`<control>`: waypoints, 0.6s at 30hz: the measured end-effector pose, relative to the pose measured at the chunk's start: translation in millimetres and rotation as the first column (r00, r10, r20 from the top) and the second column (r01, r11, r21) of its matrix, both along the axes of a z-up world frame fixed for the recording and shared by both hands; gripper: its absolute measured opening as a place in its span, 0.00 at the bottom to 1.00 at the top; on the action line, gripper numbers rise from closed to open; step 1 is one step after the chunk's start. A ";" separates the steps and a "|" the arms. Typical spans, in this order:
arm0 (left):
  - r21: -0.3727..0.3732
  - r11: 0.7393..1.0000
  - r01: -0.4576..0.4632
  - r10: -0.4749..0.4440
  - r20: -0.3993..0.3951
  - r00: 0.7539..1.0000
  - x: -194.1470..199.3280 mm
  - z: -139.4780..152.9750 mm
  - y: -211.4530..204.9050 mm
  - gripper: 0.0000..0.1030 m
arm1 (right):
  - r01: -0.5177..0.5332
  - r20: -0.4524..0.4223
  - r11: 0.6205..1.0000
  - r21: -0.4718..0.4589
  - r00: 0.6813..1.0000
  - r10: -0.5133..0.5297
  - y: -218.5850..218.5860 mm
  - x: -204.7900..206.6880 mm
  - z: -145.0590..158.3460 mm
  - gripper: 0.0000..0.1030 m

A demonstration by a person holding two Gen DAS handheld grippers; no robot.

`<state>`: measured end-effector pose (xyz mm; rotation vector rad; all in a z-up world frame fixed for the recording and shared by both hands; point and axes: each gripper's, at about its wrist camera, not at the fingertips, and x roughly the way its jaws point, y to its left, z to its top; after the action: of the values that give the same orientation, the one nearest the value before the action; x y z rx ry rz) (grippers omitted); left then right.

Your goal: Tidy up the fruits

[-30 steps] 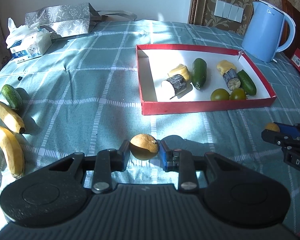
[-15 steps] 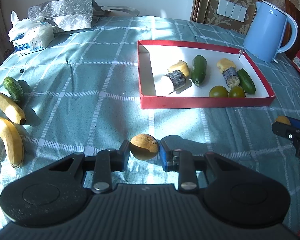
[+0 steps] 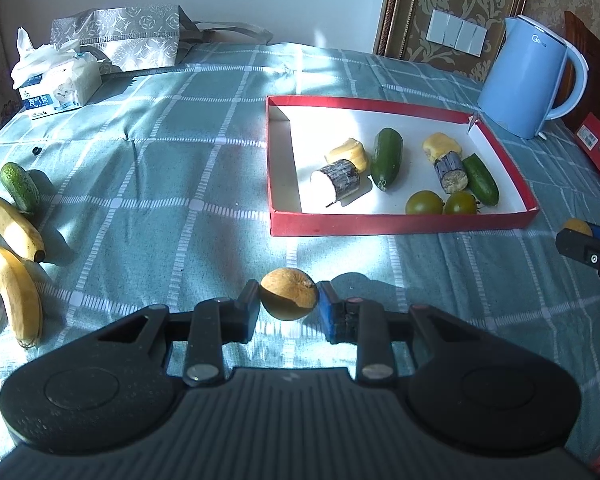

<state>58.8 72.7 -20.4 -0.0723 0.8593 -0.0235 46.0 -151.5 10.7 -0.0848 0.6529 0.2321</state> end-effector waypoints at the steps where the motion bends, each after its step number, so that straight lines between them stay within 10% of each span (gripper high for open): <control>1: -0.001 1.000 0.001 -0.001 0.003 1.000 0.5 0.5 0.2 0.27 | 0.000 0.002 1.000 0.000 1.000 0.000 0.5 0.5 1.1 0.24; 18: -0.026 1.000 0.012 -0.012 -0.016 1.000 13.4 -1.1 3.8 0.27 | 0.008 -0.019 1.000 -0.019 1.000 -0.008 7.0 5.0 -1.4 0.24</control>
<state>72.2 76.5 -21.6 -0.0921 0.8756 -0.0455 51.0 -144.6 9.2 -0.0982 0.6744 0.2193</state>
